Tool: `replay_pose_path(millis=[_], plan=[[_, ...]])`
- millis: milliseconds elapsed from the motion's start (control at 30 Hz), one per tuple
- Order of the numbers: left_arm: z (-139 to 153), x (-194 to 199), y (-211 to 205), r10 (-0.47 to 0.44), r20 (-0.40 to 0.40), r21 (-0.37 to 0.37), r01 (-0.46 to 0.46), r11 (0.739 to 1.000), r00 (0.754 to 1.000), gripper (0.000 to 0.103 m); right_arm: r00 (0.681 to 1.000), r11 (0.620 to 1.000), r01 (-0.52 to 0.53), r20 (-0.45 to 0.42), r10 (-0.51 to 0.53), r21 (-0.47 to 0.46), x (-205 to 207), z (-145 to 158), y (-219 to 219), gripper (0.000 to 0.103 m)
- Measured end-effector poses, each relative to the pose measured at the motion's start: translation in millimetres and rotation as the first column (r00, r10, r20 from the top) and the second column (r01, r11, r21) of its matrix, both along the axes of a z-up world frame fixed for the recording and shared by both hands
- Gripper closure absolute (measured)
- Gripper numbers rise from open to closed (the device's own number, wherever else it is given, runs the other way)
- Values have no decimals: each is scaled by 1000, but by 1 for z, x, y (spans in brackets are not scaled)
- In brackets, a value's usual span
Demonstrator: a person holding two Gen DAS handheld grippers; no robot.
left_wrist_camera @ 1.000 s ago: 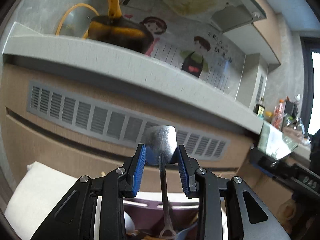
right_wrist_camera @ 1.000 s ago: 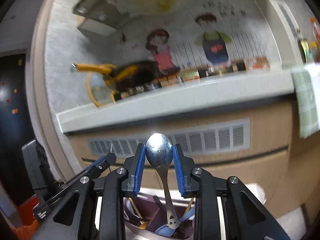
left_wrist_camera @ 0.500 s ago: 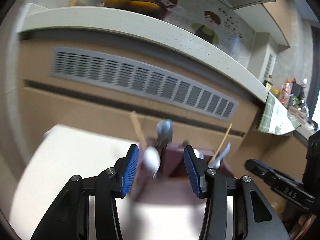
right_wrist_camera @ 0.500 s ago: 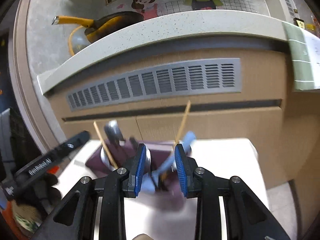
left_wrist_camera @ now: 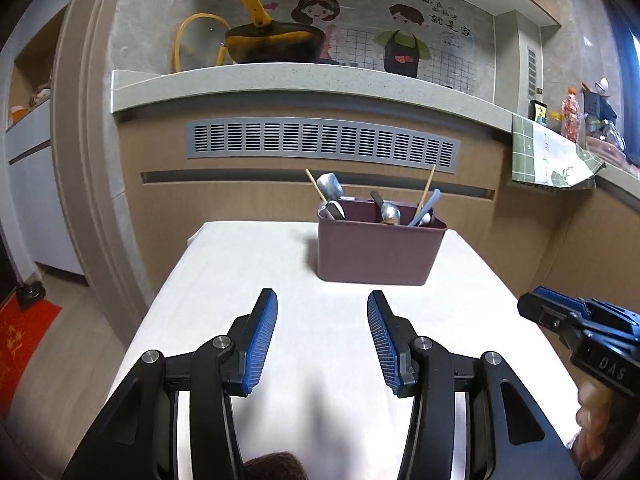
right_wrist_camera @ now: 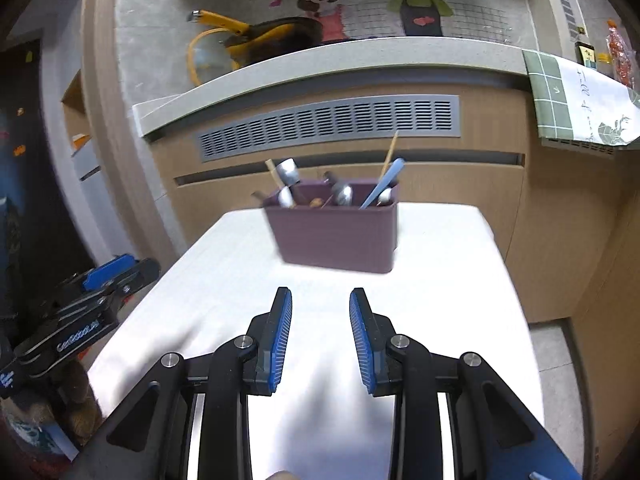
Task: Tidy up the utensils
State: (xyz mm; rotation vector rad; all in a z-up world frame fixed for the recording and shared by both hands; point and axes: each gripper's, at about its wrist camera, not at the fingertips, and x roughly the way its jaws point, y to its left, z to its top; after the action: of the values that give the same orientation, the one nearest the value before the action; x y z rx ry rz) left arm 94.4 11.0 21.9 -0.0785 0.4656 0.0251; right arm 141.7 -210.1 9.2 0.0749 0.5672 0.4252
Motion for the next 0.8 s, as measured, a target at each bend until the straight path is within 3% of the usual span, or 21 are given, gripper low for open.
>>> replay_pose_path(millis=[100, 367, 800], plan=[[1, -3, -4, -2, -17, 28, 3, 1000, 1000, 55, 999, 999, 27, 19, -27, -33, -10, 0, 0, 74], [3, 2, -5, -16, -32, 19, 16, 1000, 999, 55, 999, 998, 36, 31, -34, -58, -12, 2, 2, 74], [1, 4, -7, -32, -47, 18, 33, 999, 998, 55, 999, 998, 38, 22, -37, -54, -11, 1, -1, 74]])
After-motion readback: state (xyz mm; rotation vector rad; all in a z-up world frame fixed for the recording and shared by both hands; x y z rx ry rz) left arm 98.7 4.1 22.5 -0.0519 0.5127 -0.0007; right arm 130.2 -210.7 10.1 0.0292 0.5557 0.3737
